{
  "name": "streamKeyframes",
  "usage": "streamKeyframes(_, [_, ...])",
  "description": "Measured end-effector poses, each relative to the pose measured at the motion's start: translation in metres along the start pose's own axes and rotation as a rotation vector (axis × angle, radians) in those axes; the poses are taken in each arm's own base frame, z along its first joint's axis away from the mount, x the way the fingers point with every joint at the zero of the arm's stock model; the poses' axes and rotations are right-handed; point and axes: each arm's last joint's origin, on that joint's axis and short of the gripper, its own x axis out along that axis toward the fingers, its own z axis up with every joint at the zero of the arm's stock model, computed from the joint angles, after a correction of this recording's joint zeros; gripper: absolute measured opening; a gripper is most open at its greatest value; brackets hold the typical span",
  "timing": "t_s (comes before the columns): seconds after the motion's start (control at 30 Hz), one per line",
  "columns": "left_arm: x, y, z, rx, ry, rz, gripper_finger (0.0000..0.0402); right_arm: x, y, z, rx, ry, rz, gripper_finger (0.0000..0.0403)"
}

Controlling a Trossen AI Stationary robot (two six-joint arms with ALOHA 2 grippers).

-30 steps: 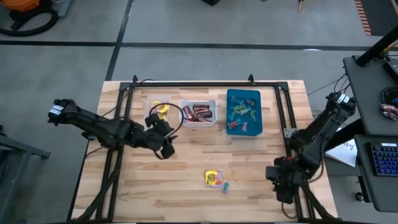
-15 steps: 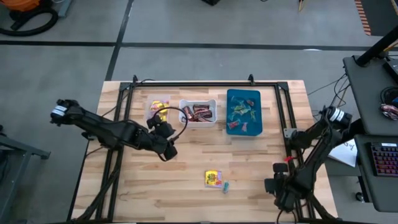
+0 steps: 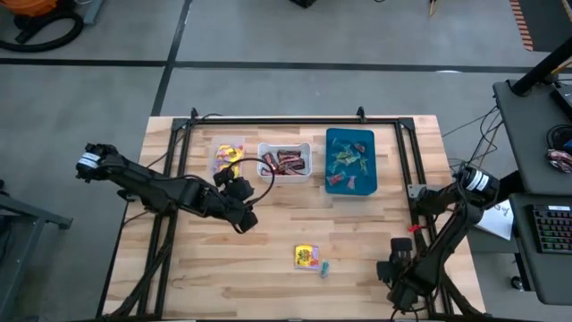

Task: Sort candy
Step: Put the green candy into the blue bin

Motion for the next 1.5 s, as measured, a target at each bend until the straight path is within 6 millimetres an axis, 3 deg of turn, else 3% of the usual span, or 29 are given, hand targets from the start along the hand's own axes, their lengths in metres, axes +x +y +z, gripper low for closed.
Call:
streamKeyframes(0.17, [0.000, 0.000, 0.000, 0.000, 0.000, 0.000, 0.0139, 0.007, -0.003, 0.000, -0.020, -0.010, -0.010, 0.0238])
streamKeyframes(0.37, [0.000, 0.000, 0.000, 0.000, -0.001, 0.000, 0.0139, 0.016, -0.006, -0.001, -0.027, -0.032, -0.004, 0.0220])
streamKeyframes(0.87, [0.014, -0.010, -0.003, 0.012, 0.015, 0.009, 0.0139, 0.004, -0.005, 0.001, -0.022, -0.037, 0.096, 0.0016])
streamKeyframes(1.2, [0.020, -0.022, -0.007, 0.019, 0.010, -0.019, 0.0139, -0.034, -0.020, 0.024, 0.062, -0.172, 0.197, 0.0013])
streamKeyframes(1.5, [0.016, -0.029, -0.009, 0.031, -0.004, -0.051, 0.0139, -0.072, -0.070, 0.058, 0.163, -0.493, 0.093, 0.0013])
